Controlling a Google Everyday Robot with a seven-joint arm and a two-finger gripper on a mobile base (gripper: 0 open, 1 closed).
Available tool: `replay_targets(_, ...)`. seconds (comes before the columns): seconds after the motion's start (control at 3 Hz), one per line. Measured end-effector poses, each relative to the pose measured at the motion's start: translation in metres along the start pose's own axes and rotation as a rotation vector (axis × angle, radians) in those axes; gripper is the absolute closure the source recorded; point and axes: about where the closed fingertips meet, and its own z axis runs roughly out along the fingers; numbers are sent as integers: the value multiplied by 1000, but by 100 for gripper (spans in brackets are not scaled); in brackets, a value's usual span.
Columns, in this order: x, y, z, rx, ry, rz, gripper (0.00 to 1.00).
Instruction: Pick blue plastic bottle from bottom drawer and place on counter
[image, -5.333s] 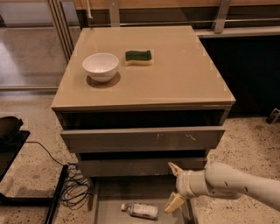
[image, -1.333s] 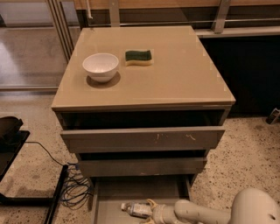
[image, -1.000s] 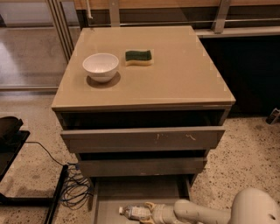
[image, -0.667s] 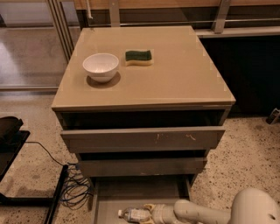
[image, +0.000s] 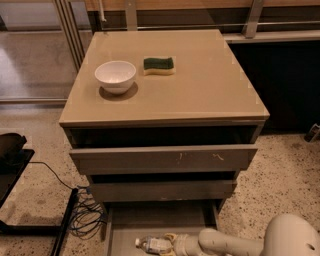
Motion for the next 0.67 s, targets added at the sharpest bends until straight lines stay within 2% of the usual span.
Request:
replay_targets(0.33, -12, -8, -42, 4, -9, -13, 100)
replay_targets(0.67, -35, -26, -111, 16, -28, -38, 100)
